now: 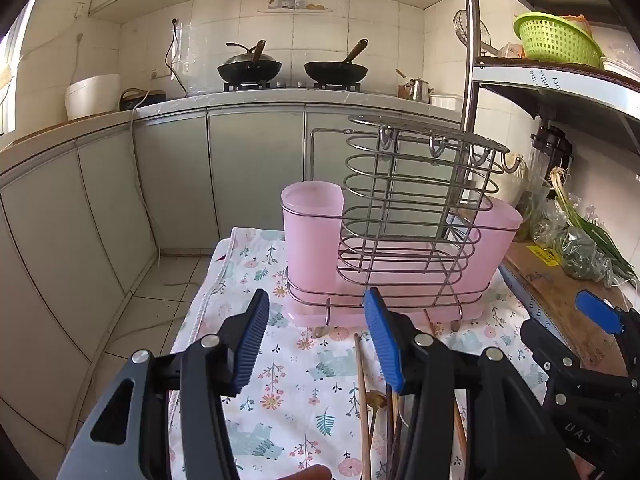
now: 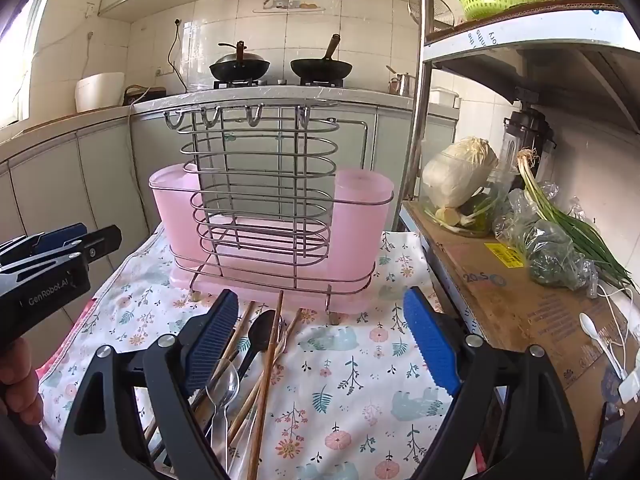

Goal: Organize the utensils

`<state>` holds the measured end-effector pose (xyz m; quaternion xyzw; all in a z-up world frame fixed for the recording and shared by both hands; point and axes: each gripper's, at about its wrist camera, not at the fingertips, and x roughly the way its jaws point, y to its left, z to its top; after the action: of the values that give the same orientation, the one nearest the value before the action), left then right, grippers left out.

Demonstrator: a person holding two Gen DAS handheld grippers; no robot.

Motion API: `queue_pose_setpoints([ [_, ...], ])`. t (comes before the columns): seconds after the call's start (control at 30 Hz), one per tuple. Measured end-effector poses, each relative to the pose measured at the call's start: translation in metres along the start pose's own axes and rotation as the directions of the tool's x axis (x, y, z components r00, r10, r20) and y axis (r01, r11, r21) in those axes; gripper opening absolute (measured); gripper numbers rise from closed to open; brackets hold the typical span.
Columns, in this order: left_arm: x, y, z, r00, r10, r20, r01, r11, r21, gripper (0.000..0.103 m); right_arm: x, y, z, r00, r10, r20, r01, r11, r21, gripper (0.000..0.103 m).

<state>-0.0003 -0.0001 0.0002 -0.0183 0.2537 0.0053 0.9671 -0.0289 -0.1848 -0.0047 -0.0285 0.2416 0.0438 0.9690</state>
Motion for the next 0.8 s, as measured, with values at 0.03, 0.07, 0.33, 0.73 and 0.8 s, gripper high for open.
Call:
queue_pose_setpoints([
  [0.03, 0.0001, -0.0001, 0.0, 1.0, 0.002, 0.0, -0.002, 1.0, 0.002, 0.049, 0.0, -0.0001, 0.0, 1.0, 0.0, 0.0, 0.0, 1.0, -0.002, 0.085],
  [0.07, 0.0, -0.0001, 0.0001, 1.0, 0.003, 0.0, -0.003, 1.0, 0.002, 0.049, -0.0002, -0.0003, 0.0, 1.0, 0.0, -0.001, 0.0, 1.0, -0.004, 0.085],
  [0.33, 0.0, 0.0001, 0.0001, 1.0, 0.002, 0.002, -0.002, 1.0, -0.001, 0.05, -0.0019, 0.0025, 0.0003, 1.0, -0.005, 0.001, 0.005, 1.0, -0.015, 0.085],
  [0.73, -0.0057, -0.0009, 0.0003, 1.0, 0.006, 0.01, -0.006, 1.0, 0.002, 0.049, -0.0025, 0.0041, -0.0007, 1.0, -0.004, 0.008, 0.004, 1.0, -0.027, 0.085],
  [0.8, -0.0052, -0.0016, 0.001, 1.0, 0.006, 0.009, -0.006, 1.0, 0.001, 0.05, -0.0025, 0.003, -0.0003, 1.0, -0.003, 0.008, 0.003, 1.0, -0.025, 0.085],
])
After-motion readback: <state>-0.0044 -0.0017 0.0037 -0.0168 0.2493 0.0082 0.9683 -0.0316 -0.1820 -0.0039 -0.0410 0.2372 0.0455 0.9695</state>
